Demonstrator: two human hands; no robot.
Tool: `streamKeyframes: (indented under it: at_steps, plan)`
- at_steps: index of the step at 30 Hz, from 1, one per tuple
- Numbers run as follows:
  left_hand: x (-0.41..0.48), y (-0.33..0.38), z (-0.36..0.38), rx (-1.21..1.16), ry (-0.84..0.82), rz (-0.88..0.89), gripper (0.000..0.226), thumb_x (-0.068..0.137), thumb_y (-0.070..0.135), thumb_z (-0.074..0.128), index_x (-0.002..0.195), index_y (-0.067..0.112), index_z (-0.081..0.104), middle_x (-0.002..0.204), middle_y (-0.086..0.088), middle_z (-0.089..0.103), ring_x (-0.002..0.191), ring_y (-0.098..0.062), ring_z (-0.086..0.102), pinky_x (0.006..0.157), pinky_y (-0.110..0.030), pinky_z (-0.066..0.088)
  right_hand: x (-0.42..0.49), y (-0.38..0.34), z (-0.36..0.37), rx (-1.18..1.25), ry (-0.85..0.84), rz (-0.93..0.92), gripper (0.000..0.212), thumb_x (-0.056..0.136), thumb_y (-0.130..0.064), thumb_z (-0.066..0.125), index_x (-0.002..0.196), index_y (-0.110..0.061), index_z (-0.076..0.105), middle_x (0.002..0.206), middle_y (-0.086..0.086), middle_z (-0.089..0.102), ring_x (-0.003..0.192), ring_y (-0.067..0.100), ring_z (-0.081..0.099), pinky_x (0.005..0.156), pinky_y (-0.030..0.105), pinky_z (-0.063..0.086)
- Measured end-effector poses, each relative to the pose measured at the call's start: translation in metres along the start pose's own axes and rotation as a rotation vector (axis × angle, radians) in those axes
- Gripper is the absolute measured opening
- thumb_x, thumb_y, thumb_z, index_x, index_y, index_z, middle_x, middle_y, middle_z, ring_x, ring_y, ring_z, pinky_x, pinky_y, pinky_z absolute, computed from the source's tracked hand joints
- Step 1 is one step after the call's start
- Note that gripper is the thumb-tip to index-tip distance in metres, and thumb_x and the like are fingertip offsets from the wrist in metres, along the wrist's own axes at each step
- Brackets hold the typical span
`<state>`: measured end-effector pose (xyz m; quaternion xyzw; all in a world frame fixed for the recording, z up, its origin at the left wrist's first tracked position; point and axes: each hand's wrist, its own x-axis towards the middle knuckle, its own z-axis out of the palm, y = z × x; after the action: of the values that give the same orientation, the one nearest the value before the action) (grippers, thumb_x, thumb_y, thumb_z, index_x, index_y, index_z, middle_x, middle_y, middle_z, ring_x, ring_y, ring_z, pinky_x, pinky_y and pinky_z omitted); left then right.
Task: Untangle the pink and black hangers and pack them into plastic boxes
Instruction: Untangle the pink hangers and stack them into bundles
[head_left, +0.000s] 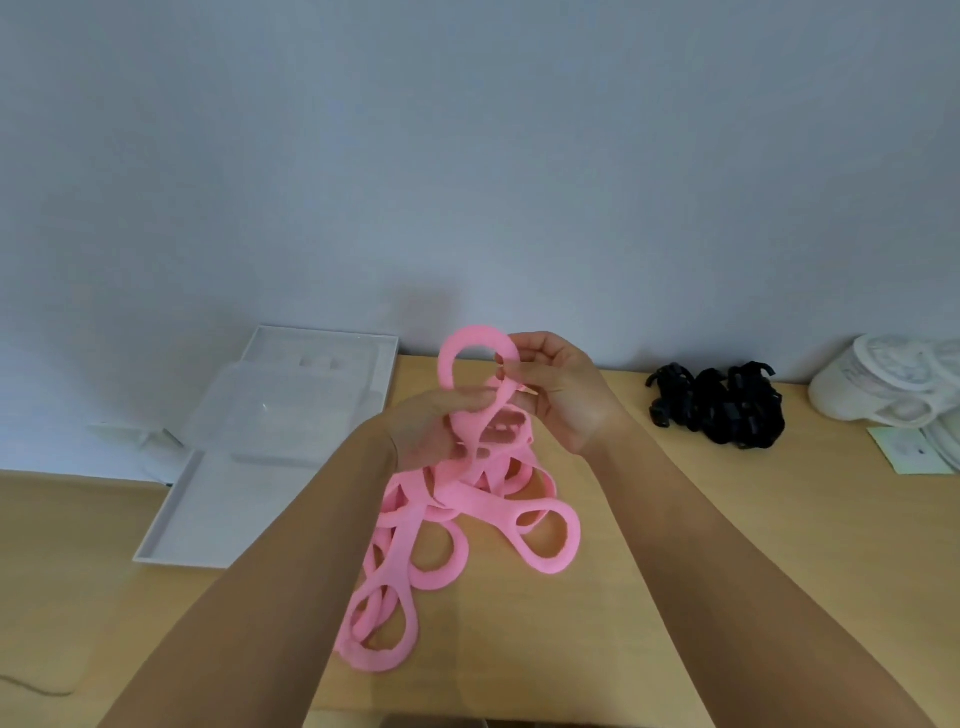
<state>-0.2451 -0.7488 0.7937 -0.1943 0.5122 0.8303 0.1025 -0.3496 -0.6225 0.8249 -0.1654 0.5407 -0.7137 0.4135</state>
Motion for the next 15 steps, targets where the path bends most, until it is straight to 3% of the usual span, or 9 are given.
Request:
streamKeyframes:
  at_steps: [2,5,8,12,15]
  plan:
    - [-0.005,0.0,0.004,0.034,-0.05,-0.019,0.024,0.086,0.021,0.059,0.103,0.006,0.065,0.093,-0.013,0.071,0.084,-0.026,0.068,0.085,-0.038,0.05,0.001,0.001,0.003,-0.087,0.03,-0.026,0.022,0.083,0.014,0.055,0.088,-0.007,0.058,0.078,0.004,0.064,0.061,0.01,0.064,0.054,0.022,0.054]
    - [-0.011,0.005,0.008,0.07,0.017,0.008,0.02,0.093,0.012,0.048,0.09,0.0,0.064,0.069,-0.01,0.07,0.059,-0.017,0.067,0.062,-0.028,0.058,0.004,0.004,0.003,-0.272,0.089,-0.051,0.022,0.081,0.012,0.058,0.086,-0.009,0.059,0.08,0.003,0.064,0.064,0.011,0.064,0.06,0.024,0.055]
    - [-0.013,0.007,0.01,0.173,0.104,0.016,0.022,0.097,0.007,0.044,0.086,0.001,0.062,0.06,-0.005,0.067,0.048,-0.013,0.06,0.049,-0.023,0.052,0.007,0.011,0.0,-0.379,0.158,-0.047,0.013,0.084,0.002,0.062,0.083,-0.011,0.06,0.08,0.003,0.063,0.071,0.015,0.061,0.07,0.03,0.053]
    - [-0.009,-0.003,0.002,0.258,0.274,0.038,0.024,0.098,0.011,0.043,0.088,0.003,0.064,0.065,-0.004,0.066,0.054,-0.018,0.057,0.055,-0.029,0.05,0.017,0.043,-0.018,-0.557,0.381,0.045,0.017,0.087,-0.007,0.057,0.071,-0.012,0.056,0.072,0.003,0.057,0.069,0.019,0.052,0.066,0.032,0.047]
    - [-0.006,-0.013,-0.005,0.027,0.346,0.074,0.023,0.098,0.007,0.042,0.089,0.001,0.062,0.064,-0.005,0.063,0.054,-0.017,0.057,0.056,-0.029,0.05,0.023,0.069,-0.028,-0.792,0.494,0.18,0.01,0.088,-0.013,0.054,0.089,-0.007,0.062,0.086,0.007,0.059,0.083,0.023,0.053,0.073,0.034,0.044]
